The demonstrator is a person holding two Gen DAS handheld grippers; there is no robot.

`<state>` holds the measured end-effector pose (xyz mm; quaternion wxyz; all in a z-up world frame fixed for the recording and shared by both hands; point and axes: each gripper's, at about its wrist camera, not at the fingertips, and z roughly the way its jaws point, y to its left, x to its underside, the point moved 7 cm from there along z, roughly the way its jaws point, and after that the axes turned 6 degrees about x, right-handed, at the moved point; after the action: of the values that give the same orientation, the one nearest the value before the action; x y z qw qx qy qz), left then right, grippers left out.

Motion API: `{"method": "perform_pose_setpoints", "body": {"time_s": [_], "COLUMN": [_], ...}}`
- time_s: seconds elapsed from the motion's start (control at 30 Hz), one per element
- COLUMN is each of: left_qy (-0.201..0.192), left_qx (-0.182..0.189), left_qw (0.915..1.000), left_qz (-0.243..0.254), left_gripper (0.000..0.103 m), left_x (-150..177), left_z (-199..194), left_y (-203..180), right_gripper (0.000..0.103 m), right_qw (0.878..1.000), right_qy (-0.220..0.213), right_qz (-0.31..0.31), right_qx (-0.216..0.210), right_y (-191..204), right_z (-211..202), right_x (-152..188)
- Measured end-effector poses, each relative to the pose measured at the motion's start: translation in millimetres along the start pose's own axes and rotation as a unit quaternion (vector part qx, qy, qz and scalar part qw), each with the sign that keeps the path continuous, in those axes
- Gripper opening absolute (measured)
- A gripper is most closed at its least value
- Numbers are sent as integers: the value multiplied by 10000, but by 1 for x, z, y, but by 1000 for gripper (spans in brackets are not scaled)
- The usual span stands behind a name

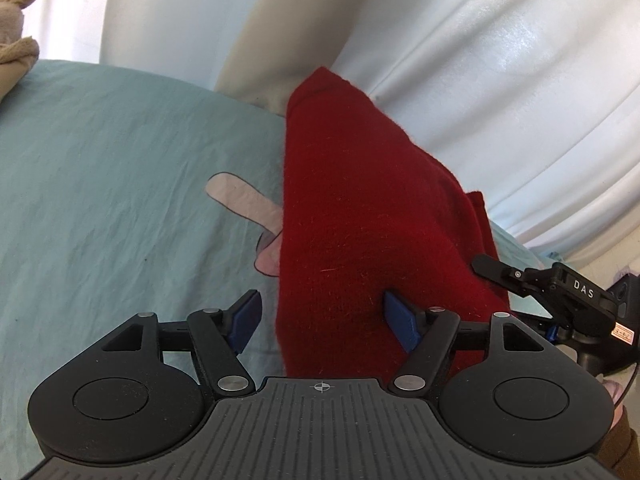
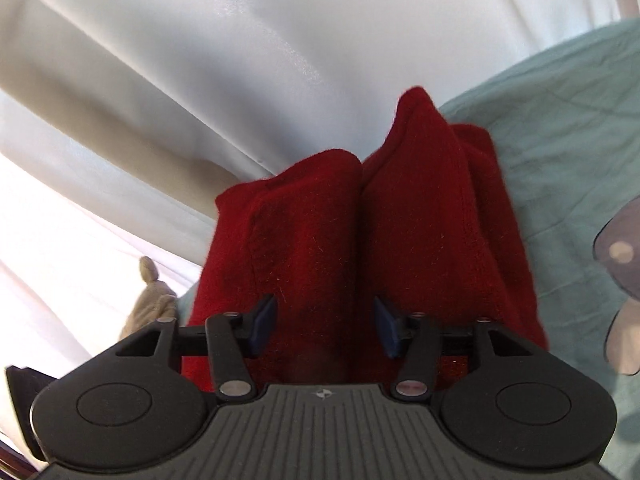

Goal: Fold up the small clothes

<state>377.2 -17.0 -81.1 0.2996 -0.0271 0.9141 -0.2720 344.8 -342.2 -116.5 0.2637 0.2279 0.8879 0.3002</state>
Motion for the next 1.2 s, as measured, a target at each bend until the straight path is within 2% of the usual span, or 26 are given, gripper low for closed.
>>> {"method": "perform_pose_setpoints", "body": {"time_s": [0.23,0.27,0.3,0.33,0.37,0.43,0.5,0.57,0.63,0.73,0.8,0.87,0.93,0.97,1.03,1.13,1.2], "left_qy": [-15,-18,-26,-34,-37,-45,-121,-251,-338,-271,-92,109,262,254,165,-224,-373], "left_qx": [6,-7,-23,-46,-62,-110,-182,-254,-214,-192,-196,-189,-317,-320,-383,-520,-582], "left_qw": [9999,9999,9999,9999,9999,9999,9997,9989,9976,9963,9967,9963,9948,9948,9949,9939,9930], "left_qz": [-110,-118,-113,-104,-99,-89,50,298,565,787,784,826,935,935,922,943,953], "left_gripper": [78,78,78,78,78,77,76,76,76,78,78,81,88,88,87,86,87], "left_x": [1,1,1,1,1,0,-2,-6,-8,-4,3,13,21,21,17,-1,-11], "left_z": [-1,-2,-2,-3,-4,-7,-14,-22,-28,-22,-9,6,14,14,7,-5,-3], "left_y": [6,7,7,8,8,7,2,-9,-22,-35,-38,-40,-40,-40,-39,-44,-54], "right_gripper": [67,63,54,36,30,24,20,19,18,18,18,24,31,36,39,41,41], "right_qw": [9979,9980,9980,9980,9983,9987,9949,9824,9580,9194,9068,9007,9037,9054,9115,9151,9202], "right_qy": [416,430,430,419,371,153,-211,-672,-1271,-1955,-2078,-1938,-1247,-1175,-1401,-1754,-1783], "right_qz": [147,95,10,-41,-85,-387,-984,-1698,-2478,-3133,-3225,-3255,-3206,-3097,-2934,-2742,-2744], "right_qx": [-468,-462,-461,-463,-446,-284,79,384,686,1351,1749,2126,2551,2655,2517,2378,2149], "right_y": [12,16,20,23,26,37,54,77,98,105,93,71,43,35,35,46,62], "right_z": [35,36,36,36,35,30,19,3,-19,-44,-45,-34,-12,-11,-27,-53,-57], "right_x": [-4,-4,-4,-3,-3,-3,-6,-8,-10,-13,-16,-16,-8,-6,-5,-11,-10]}}
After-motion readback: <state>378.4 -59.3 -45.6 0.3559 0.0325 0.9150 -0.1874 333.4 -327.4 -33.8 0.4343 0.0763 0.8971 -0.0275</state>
